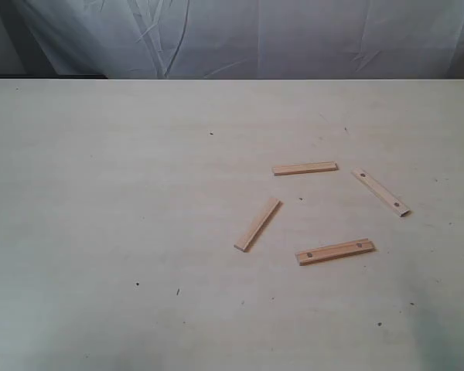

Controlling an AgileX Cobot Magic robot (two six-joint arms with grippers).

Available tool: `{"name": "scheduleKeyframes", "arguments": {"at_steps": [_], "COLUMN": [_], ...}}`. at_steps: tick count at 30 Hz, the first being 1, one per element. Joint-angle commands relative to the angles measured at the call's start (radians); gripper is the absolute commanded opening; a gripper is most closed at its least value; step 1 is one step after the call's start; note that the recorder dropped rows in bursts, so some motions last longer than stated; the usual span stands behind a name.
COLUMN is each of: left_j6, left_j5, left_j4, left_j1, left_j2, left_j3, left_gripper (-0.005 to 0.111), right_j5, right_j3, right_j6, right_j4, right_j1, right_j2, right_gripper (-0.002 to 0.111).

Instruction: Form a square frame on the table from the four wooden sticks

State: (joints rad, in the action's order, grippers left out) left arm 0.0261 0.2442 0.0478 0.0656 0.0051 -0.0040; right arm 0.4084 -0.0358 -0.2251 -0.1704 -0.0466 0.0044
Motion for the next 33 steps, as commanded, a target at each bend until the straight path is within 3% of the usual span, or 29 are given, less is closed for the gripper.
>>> {"name": "scheduleKeyframes", "arguments": {"at_steps": [1,19,33], "left_j6": [-0.001,-0.001,0.001], "left_j5": [-0.012,-0.012,-0.056], "left_j4": [0.0,0.0,-0.038], "left_j1": [0.001,0.001,0.001], "left_j2": [-0.005,-0.005,-0.005], "left_j3": [0.004,0.004,0.004], "left_gripper": [0.0,0.0,0.0], "right_j5": [-0.008,-0.008,-0.418], "right_j3": [0.004,0.004,0.004], "right_j6": [-0.002,-0.002,-0.002], "right_j4": [0.0,0.0,0.0], "right_j1": [0.007,0.007,0.007], "right_j2": [-0.004,-0.004,-0.004], "right_gripper": [0.001,0.001,0.001]}}
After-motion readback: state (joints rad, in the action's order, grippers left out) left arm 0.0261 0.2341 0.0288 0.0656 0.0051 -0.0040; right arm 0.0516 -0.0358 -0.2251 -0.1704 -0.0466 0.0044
